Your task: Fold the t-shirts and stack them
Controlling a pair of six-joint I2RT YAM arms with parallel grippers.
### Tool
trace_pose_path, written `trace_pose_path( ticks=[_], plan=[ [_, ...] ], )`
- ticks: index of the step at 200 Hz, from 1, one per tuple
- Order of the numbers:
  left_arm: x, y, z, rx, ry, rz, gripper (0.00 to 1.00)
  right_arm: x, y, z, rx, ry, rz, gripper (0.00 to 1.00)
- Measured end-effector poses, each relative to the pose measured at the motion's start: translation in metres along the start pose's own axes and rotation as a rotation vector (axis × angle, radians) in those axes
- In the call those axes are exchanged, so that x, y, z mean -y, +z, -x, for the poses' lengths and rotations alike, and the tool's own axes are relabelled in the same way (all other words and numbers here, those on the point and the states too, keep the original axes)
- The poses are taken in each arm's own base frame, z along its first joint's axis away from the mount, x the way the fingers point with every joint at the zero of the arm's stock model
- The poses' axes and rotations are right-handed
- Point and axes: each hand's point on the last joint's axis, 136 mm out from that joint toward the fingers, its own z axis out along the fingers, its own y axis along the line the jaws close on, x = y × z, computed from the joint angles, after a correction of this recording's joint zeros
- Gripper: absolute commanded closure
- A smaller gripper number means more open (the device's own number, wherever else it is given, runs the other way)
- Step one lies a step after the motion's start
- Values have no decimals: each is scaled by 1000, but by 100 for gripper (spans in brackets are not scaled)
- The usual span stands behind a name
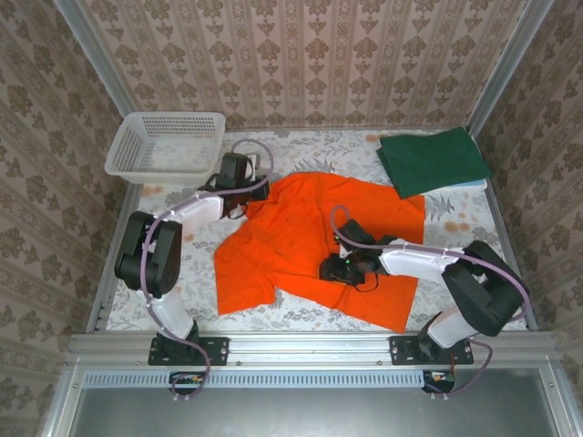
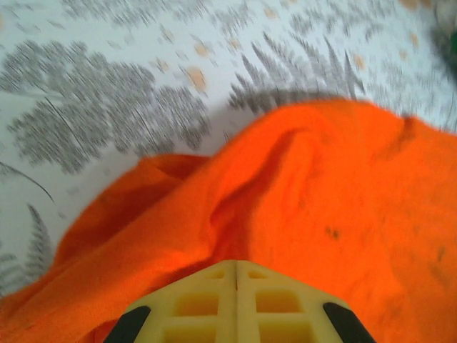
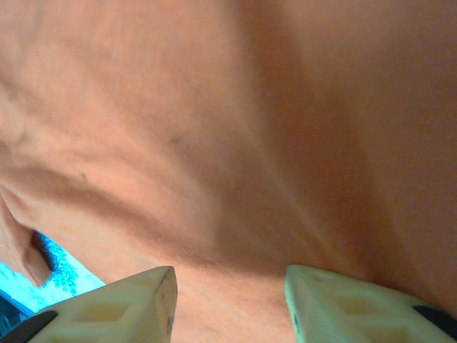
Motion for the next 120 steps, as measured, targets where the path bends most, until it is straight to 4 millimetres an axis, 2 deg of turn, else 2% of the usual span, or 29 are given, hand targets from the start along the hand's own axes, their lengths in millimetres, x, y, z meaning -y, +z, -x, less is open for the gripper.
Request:
trace_pose_path(
  ticks=[14,18,28,41,49,56,75,76,81,90,91,98,113,120],
  plan=[
    [18,1,-24,-37,53,-16,100,10,-9,2,8,35,-14,44],
    [21,1,-29,-45,61,-18,94,12,-11,3,12,43,-16,44],
    [31,1,-44,-72,83,-26,71,15,-16,6,23,59,-19,42],
    [29,0,-51,-101,73,-5,61,15,-25,13,51,71,-7,42],
    [22,-2,-48,-104,47,18,45,13,-30,17,70,74,4,42],
    [11,-4,-40,-113,9,52,32,12,-33,19,79,76,10,41],
    [-11,-5,-6,-95,-58,116,18,5,-38,27,93,72,22,39],
    [-12,-5,0,-84,-63,119,18,5,-38,27,93,72,22,39],
    [-17,-2,17,-62,-75,132,16,1,-40,30,99,69,28,39],
    [-24,2,36,-44,-92,154,13,-4,-42,34,106,62,36,39],
    [-24,2,44,-34,-97,157,12,-5,-42,36,109,61,38,39],
    [-29,8,57,-23,-99,174,11,-9,-42,40,113,58,43,39],
    [-33,24,75,-26,-94,192,13,-12,-38,45,109,54,38,39],
    [-36,35,75,-46,-94,196,16,-11,-36,46,105,56,33,39]
  ],
)
